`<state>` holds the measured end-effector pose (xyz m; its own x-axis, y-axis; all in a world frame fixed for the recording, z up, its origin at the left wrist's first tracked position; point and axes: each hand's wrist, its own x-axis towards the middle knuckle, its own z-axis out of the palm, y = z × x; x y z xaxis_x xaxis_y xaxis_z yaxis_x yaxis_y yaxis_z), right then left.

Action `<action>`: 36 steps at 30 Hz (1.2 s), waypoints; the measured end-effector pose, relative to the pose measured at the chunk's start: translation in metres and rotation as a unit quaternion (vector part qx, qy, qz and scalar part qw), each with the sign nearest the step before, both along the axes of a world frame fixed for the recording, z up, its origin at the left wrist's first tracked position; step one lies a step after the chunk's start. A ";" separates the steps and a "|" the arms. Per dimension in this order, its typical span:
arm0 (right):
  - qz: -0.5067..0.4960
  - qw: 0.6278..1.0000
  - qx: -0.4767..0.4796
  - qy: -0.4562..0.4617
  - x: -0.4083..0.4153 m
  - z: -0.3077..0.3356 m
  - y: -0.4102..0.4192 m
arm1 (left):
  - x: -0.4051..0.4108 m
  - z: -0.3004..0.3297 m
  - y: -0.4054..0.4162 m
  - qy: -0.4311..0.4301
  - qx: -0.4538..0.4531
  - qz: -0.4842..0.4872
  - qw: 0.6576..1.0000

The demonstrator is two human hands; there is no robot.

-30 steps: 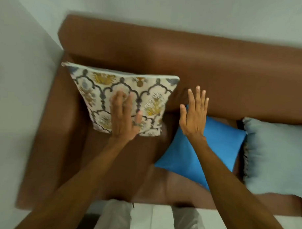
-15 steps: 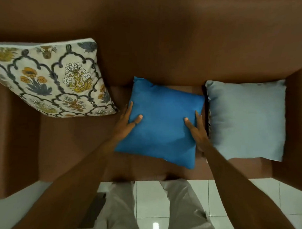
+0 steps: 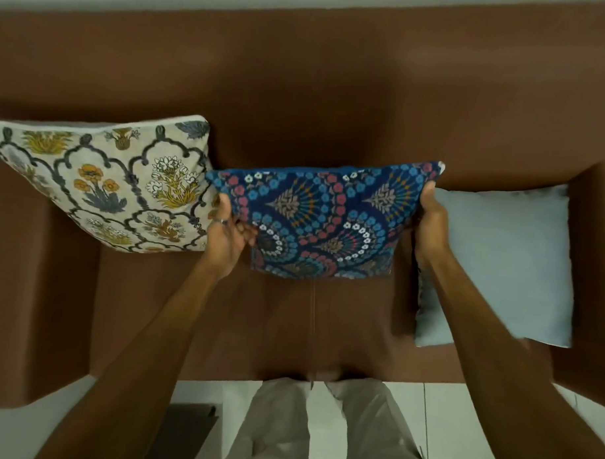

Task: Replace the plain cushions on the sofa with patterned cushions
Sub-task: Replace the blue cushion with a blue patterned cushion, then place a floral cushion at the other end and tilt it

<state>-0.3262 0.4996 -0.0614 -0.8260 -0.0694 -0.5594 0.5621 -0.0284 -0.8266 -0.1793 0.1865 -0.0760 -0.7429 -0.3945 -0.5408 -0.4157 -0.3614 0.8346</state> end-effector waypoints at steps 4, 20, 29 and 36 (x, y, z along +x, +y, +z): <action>-0.034 0.995 0.047 0.083 -0.024 -0.008 -0.024 | -0.030 -0.013 -0.009 0.034 -0.074 0.062 0.995; 0.231 0.709 0.497 0.443 -0.082 -0.052 -0.026 | -0.135 -0.020 0.078 -0.144 -0.656 0.008 0.741; 0.191 0.811 0.515 0.204 -0.045 -0.098 0.220 | -0.021 -0.076 0.321 0.033 -0.487 -0.233 0.841; 0.184 0.927 0.326 -0.010 -0.070 -0.113 0.368 | -0.035 -0.111 0.419 -0.116 -0.237 -0.318 0.911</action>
